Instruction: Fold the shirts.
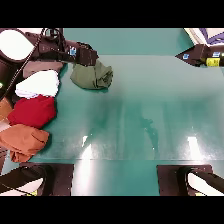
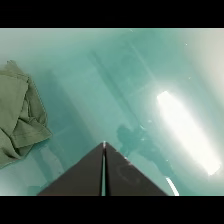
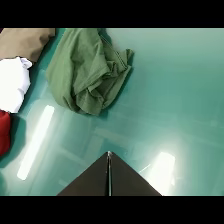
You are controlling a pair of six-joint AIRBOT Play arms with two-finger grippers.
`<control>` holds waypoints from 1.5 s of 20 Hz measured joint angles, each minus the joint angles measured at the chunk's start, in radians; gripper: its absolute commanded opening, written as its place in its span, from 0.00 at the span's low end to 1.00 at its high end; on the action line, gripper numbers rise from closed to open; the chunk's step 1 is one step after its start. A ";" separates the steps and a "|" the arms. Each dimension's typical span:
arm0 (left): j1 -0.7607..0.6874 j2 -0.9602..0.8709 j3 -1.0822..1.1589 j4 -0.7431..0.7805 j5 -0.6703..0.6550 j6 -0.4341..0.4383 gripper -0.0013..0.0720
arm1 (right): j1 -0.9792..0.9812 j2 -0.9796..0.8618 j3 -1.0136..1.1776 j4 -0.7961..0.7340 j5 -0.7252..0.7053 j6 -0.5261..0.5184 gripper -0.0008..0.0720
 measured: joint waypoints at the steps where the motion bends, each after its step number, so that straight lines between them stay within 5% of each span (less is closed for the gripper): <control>1: 0.000 0.000 -0.001 0.000 0.000 0.000 0.05 | 0.000 0.000 0.000 0.000 0.000 0.000 0.04; 14: 0.000 0.000 -0.003 0.000 0.003 0.000 0.08 | 0.000 -0.004 -0.002 0.001 -0.007 0.000 0.04; 16: 0.000 0.000 -0.003 0.020 0.033 0.000 0.80 | 0.000 -0.004 -0.002 0.002 -0.007 0.000 0.04; 22: 0.088 -0.114 -0.003 0.158 0.095 -0.111 0.77 | 0.000 -0.004 -0.002 0.002 0.003 0.000 0.04; 30: 0.187 -0.481 -0.003 0.084 0.144 -0.143 0.77 | 0.000 -0.004 -0.002 0.002 0.020 0.000 0.04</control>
